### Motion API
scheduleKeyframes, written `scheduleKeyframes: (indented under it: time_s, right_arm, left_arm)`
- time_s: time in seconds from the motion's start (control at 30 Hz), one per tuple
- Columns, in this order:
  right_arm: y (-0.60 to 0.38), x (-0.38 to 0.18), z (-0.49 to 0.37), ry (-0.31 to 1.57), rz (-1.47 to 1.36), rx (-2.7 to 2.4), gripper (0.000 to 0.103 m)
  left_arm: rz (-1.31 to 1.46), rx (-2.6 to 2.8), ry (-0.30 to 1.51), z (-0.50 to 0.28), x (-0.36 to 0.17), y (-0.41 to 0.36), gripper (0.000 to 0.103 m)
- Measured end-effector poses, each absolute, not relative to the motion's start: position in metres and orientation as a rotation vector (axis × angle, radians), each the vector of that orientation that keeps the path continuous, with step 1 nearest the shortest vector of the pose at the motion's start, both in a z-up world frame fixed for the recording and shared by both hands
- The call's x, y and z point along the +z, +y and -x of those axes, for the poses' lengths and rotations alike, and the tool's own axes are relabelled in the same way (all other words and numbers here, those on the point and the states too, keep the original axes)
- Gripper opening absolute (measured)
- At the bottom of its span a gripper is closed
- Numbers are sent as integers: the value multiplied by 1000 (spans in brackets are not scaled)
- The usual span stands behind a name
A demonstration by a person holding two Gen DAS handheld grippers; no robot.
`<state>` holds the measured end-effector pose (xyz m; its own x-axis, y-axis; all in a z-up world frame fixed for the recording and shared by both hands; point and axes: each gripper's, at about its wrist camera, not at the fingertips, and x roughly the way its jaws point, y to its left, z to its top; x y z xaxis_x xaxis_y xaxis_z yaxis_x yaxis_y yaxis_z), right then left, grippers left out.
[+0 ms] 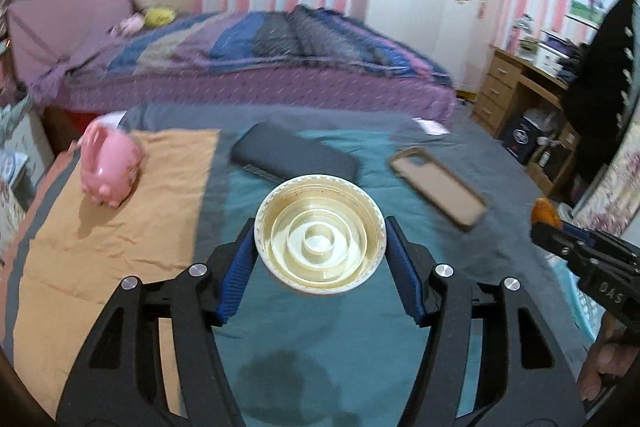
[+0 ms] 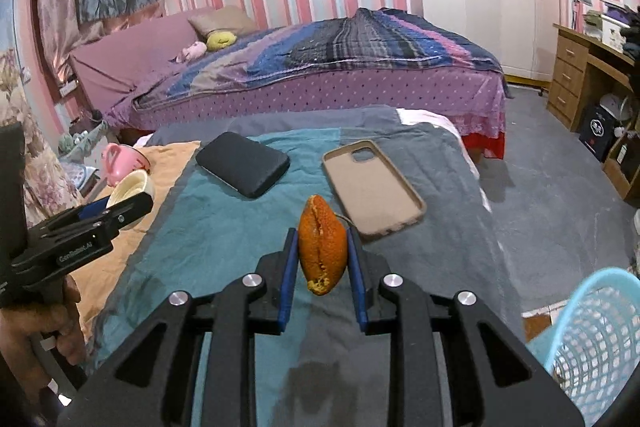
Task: Collect trash
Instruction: 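Carry the orange peel and white lid over the blue basket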
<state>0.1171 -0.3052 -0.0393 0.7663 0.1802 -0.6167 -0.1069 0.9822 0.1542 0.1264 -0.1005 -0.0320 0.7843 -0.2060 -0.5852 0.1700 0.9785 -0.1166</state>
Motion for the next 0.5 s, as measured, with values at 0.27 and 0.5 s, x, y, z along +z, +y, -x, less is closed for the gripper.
scheduleKeyframes:
  time_s: [0.27, 0.5]
  right_arm:
    - [-345, -21, -67, 625, -93, 72, 24]
    - [-387, -22, -35, 614, -86, -51, 25]
  left_arm:
    - [17, -333, 593, -77, -18, -159, 61]
    - [-6, -411, 584, -52, -21, -202, 61]
